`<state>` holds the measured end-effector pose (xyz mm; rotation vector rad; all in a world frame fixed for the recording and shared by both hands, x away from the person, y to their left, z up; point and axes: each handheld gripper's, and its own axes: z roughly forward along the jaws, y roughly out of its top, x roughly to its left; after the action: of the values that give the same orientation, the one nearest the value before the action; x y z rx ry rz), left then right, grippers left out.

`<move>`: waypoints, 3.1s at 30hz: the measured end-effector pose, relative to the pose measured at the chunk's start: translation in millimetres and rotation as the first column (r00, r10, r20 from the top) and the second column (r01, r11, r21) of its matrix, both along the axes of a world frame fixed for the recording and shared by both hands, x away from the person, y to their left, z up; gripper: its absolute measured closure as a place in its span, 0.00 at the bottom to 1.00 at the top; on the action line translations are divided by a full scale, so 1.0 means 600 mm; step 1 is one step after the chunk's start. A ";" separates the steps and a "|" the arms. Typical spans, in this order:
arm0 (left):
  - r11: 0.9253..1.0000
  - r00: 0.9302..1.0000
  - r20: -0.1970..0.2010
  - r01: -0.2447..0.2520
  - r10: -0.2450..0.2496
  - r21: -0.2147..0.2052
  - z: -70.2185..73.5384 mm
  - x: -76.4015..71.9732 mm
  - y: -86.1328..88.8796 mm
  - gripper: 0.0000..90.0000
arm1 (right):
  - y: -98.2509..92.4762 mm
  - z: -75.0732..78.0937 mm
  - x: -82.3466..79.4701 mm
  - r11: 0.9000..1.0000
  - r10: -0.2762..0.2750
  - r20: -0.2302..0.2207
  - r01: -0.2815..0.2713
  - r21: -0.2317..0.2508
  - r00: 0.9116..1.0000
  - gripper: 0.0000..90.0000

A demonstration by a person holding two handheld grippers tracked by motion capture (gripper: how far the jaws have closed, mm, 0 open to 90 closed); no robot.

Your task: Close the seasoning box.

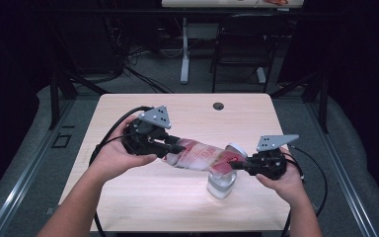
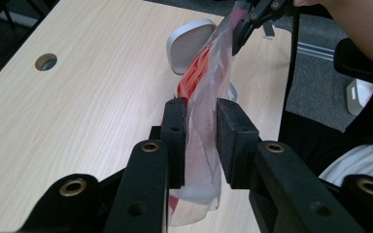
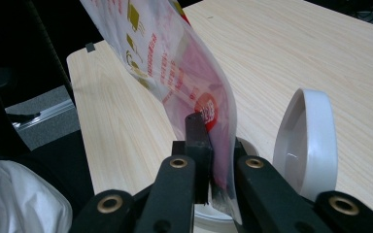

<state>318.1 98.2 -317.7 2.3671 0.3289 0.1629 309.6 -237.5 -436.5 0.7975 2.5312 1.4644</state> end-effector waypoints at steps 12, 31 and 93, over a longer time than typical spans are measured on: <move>1.000 1.000 0.000 -0.002 0.002 -0.002 -0.003 0.004 -0.003 0.83 | -0.002 -0.001 0.002 1.000 -0.011 0.004 0.011 -0.004 1.000 0.98; 1.000 1.000 0.000 -0.005 0.005 -0.005 -0.004 0.005 -0.004 0.83 | -0.007 0.004 0.001 1.000 -0.019 0.014 0.019 -0.007 1.000 0.98; 1.000 1.000 0.009 0.001 -0.001 -0.005 0.003 0.003 -0.008 0.83 | -0.008 0.005 0.000 1.000 -0.018 0.015 0.018 -0.002 1.000 0.98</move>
<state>320.1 93.3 -315.9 2.3611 0.3233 0.1716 309.5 -242.4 -433.8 0.8036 2.5084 1.4567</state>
